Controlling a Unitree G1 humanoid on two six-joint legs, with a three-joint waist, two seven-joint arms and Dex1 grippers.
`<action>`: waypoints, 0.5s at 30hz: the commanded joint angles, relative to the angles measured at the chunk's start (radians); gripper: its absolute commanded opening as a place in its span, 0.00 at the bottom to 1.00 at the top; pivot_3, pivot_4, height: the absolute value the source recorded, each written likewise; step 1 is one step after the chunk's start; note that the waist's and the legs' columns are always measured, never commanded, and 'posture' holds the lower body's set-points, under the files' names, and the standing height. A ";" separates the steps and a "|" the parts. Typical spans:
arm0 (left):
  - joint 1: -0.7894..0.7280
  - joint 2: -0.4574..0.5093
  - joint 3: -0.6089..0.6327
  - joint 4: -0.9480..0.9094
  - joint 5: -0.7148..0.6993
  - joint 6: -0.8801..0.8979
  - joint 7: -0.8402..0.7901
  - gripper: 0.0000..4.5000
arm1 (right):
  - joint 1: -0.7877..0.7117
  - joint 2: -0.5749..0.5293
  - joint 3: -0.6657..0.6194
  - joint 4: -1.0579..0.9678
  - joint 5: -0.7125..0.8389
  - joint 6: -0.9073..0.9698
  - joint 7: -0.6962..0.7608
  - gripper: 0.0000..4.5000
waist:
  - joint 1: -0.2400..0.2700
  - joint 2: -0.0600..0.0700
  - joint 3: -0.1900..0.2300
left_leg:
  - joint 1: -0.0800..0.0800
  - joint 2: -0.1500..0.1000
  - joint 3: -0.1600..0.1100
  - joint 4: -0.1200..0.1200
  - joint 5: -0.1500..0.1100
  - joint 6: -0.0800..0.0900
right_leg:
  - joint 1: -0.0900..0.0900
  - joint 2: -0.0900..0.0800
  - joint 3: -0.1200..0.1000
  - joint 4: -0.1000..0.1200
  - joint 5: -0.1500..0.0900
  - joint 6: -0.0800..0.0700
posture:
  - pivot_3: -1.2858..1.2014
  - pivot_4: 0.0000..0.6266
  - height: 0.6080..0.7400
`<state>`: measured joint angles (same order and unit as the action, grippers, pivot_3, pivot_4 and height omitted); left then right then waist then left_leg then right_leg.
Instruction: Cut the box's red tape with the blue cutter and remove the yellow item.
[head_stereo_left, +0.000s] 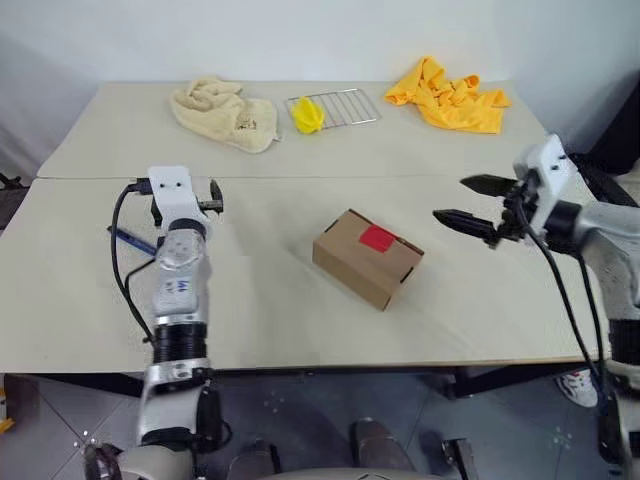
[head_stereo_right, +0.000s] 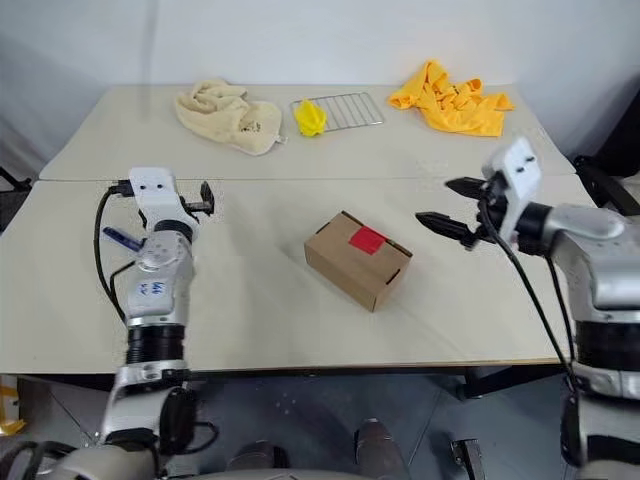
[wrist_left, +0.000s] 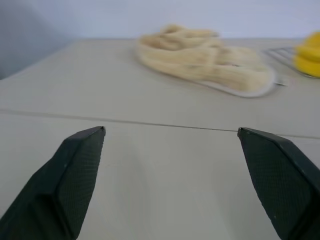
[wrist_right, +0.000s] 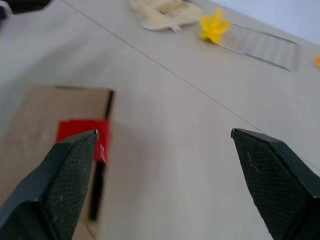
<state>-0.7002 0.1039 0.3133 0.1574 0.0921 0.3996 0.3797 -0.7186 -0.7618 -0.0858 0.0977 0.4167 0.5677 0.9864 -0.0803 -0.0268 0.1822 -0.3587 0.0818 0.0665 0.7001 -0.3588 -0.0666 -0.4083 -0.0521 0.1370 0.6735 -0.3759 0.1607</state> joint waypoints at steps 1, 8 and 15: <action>-0.049 -0.052 0.102 -0.068 -0.007 0.122 0.190 1.00 | -0.060 0.017 0.031 0.051 -0.016 -0.046 0.044 0.99 | 0.001 0.000 0.000 | 0.000 0.000 0.000 0.000 0.000 0.000 | 0.000 0.000 0.000 0.000 0.000 0.000 | 0.52 0.24 1.00; -0.113 -0.102 0.237 -0.012 -0.036 0.265 0.393 1.00 | -0.183 0.083 0.121 0.160 -0.026 -0.096 0.186 0.99 | -0.004 -0.001 0.000 | 0.000 -0.001 0.000 -0.001 0.000 0.000 | -0.001 -0.004 -0.007 0.000 0.000 0.000 | 0.52 0.24 1.00; -0.171 -0.083 0.274 0.140 -0.090 0.200 0.439 1.00 | -0.289 0.110 0.152 0.294 -0.075 -0.178 0.260 0.99 | -0.001 -0.001 0.000 | 0.000 -0.001 0.002 -0.001 0.000 0.000 | -0.001 -0.013 -0.032 -0.002 0.004 -0.003 | 0.52 0.24 1.00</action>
<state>-0.8488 0.0076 0.5882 0.2970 0.0081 0.6290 0.8034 -0.9837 -0.6474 0.0834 0.3915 0.3457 0.4122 1.2339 -0.0811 -0.0277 0.1827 -0.3589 0.0811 0.0684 0.6990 -0.3588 -0.0667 -0.4095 -0.0651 0.1040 0.6718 -0.3723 0.1574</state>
